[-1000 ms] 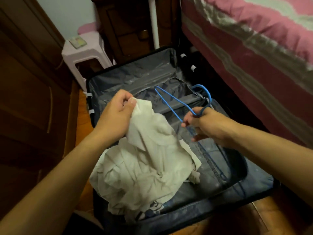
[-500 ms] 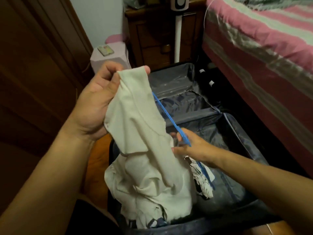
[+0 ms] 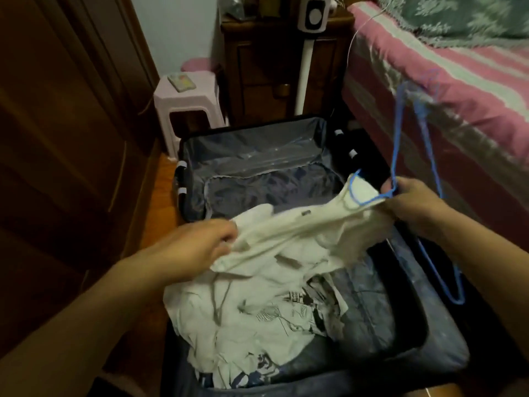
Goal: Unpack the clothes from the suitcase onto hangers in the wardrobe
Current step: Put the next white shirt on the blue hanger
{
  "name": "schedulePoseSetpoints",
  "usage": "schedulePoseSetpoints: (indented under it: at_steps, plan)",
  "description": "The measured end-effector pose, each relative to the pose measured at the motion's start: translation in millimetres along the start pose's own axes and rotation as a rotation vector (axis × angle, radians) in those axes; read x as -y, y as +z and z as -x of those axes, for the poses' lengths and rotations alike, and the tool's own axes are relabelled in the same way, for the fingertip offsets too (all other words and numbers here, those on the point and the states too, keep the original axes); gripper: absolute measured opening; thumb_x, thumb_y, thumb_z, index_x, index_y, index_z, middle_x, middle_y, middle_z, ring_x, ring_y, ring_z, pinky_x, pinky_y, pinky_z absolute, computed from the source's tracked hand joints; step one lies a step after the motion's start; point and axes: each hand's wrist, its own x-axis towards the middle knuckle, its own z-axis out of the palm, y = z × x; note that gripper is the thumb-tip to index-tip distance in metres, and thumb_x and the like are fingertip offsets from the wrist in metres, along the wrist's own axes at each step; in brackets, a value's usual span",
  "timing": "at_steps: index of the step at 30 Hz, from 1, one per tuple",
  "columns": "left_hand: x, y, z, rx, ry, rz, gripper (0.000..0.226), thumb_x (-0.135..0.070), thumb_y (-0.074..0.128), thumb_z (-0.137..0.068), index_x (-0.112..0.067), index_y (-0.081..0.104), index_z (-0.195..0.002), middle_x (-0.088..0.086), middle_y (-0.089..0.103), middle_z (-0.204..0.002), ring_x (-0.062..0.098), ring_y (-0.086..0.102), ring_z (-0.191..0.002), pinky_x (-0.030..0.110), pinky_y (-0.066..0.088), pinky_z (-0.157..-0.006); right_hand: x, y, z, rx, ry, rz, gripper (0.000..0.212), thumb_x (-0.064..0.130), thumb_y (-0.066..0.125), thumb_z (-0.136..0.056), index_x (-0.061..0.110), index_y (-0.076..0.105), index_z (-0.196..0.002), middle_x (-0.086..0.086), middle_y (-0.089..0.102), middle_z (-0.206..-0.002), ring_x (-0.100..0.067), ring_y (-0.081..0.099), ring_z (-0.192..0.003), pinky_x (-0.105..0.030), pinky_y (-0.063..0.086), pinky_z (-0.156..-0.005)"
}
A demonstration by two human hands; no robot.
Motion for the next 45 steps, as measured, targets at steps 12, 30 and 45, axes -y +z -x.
schedulePoseSetpoints:
  at_steps: [12,30,45]
  plan:
    - [-18,141,-28,0.194,-0.075,-0.356,0.048,-0.058,0.045,-0.099,-0.020,0.047,-0.128,0.005,0.051,-0.125,0.026,0.052,-0.115,0.040,0.042,-0.090,-27,16,35,0.132,0.041,0.234,0.022,0.027,0.062,-0.098,0.006,0.067,-0.093,-0.003,0.054,-0.067,-0.013,0.043,-0.055,-0.028,0.035,-0.055]
    - [-21,122,-58,-0.010,-0.260,0.034,0.013,-0.013,0.045,-0.100,-0.021,0.036,-0.096,0.006,0.058,-0.089,0.036,0.058,-0.083,0.041,0.046,-0.069,-2,24,48,-0.127,-0.113,0.271,0.036,0.036,0.050,-0.102,0.019,0.056,-0.071,-0.002,0.061,-0.069,-0.021,0.055,-0.065,-0.032,0.037,-0.061]
    - [-12,85,-64,-0.113,-0.345,-0.190,0.050,-0.011,0.056,-0.090,-0.022,0.051,-0.139,0.001,0.044,-0.128,0.037,0.061,-0.100,0.046,0.052,-0.080,12,23,71,-0.393,-0.309,0.644,0.034,0.028,0.043,-0.101,0.009,0.044,-0.074,-0.017,0.053,-0.068,-0.042,0.049,-0.069,-0.038,0.025,-0.068]
